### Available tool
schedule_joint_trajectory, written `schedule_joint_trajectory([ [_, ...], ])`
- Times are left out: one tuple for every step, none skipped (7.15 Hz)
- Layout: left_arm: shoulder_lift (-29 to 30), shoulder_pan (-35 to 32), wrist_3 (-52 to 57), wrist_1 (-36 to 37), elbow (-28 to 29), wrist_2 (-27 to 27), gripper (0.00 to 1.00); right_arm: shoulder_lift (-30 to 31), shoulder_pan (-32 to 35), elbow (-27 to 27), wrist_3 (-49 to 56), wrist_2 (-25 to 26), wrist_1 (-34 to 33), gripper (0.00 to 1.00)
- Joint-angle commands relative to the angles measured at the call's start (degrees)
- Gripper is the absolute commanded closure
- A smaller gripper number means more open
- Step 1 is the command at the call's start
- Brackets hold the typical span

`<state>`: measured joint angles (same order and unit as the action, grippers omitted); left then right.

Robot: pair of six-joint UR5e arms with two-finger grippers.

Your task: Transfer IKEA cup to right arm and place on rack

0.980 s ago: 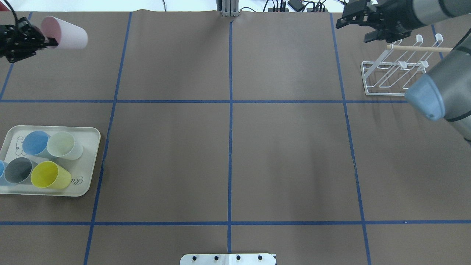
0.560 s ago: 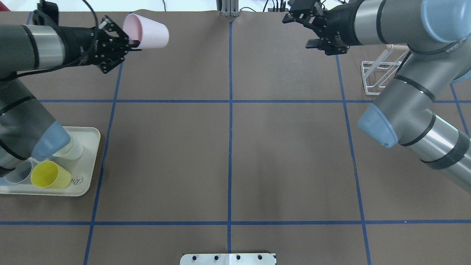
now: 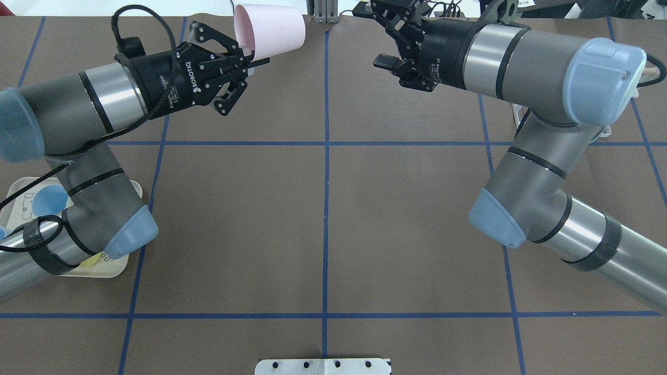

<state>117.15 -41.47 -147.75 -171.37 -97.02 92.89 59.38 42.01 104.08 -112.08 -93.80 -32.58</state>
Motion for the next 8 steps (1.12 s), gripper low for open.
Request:
schedule_joint_trajectory([
  [0.80, 0.77, -7.70, -9.99, 4.45, -5.25, 1.00, -2.24, -2.98, -0.81, -1.56, 3.10, 2.52, 0.00],
  [1.67, 1.04, -8.08, -10.91, 5.34, -5.53, 1.00, -2.95, -3.07, -0.81, -3.39, 3.10, 2.52, 0.00],
  [2.90, 1.39, -8.43, -10.92, 5.88, -5.53, 1.00, -3.13, -3.16, -0.81, -3.49, 3.18, 2.52, 0.00],
  [3.87, 2.26, -8.44, -10.92, 6.40, -5.53, 1.00, -3.48, -3.16, -0.90, -3.50, 3.45, 2.52, 0.00],
  [5.36, 3.23, -8.44, -10.83, 7.37, -5.53, 1.00, -3.57, -3.16, -1.51, -3.50, 3.71, 2.52, 0.00],
  [5.72, 3.41, -8.44, -10.83, 7.37, -5.53, 1.00, -3.57, -3.16, -1.60, -3.50, 3.89, 2.52, 0.00],
  [6.07, 4.37, -8.44, -10.66, 7.37, -5.53, 1.00, -3.57, -3.25, -1.78, -3.50, 4.24, 2.52, 0.00],
  [6.69, 4.99, -8.44, -10.48, 7.29, -5.53, 1.00, -3.57, -3.34, -1.87, -3.50, 4.24, 2.52, 0.00],
])
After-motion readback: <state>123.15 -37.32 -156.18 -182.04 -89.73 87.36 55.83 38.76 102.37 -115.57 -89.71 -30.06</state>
